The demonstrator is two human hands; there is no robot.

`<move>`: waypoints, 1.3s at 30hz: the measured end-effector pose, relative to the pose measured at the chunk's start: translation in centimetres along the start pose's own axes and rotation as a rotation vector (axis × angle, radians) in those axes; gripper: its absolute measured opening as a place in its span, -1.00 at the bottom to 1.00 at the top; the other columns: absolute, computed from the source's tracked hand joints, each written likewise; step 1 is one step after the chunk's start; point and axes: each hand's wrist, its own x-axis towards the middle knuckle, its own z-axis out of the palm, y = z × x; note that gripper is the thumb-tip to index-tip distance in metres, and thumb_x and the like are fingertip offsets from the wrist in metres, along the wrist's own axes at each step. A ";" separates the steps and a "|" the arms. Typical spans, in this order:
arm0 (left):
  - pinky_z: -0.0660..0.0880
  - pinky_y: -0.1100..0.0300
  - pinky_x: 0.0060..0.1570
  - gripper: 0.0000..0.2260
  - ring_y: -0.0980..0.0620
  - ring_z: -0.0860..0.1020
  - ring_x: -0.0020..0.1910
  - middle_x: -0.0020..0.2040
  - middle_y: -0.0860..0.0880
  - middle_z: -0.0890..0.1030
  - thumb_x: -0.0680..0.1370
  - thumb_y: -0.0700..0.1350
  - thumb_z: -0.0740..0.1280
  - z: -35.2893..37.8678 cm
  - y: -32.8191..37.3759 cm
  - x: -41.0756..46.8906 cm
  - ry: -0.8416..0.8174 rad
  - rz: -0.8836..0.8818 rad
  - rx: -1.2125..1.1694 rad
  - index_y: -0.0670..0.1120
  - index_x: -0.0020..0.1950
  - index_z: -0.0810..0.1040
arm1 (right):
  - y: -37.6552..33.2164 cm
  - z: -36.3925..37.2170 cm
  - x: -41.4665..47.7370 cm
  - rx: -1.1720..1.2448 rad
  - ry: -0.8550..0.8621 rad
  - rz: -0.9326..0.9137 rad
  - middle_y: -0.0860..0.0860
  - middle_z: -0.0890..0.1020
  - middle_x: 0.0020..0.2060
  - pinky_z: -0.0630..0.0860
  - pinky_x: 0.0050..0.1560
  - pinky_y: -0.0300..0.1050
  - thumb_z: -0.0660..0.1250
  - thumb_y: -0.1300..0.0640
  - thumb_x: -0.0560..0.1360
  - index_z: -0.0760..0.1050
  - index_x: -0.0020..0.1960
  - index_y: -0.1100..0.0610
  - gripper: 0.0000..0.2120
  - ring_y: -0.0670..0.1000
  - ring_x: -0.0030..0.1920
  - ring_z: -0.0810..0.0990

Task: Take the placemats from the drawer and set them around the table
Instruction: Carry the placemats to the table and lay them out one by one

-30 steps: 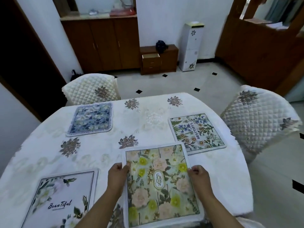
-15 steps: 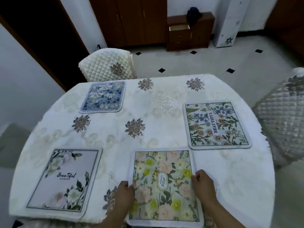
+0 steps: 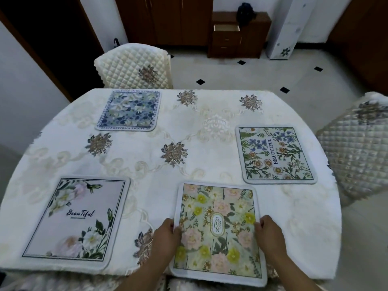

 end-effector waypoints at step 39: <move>0.04 -0.18 0.44 -0.39 -0.21 -0.01 0.56 0.57 -0.26 0.02 0.65 0.14 -0.01 6.9 -2.9 -1.0 -0.234 0.784 0.745 -0.25 0.55 0.07 | -1.5 8.9 -7.3 -0.470 -0.276 -0.994 0.19 0.15 0.54 0.00 0.45 0.20 0.00 -0.15 0.60 0.10 0.54 0.24 -0.35 0.18 0.56 0.00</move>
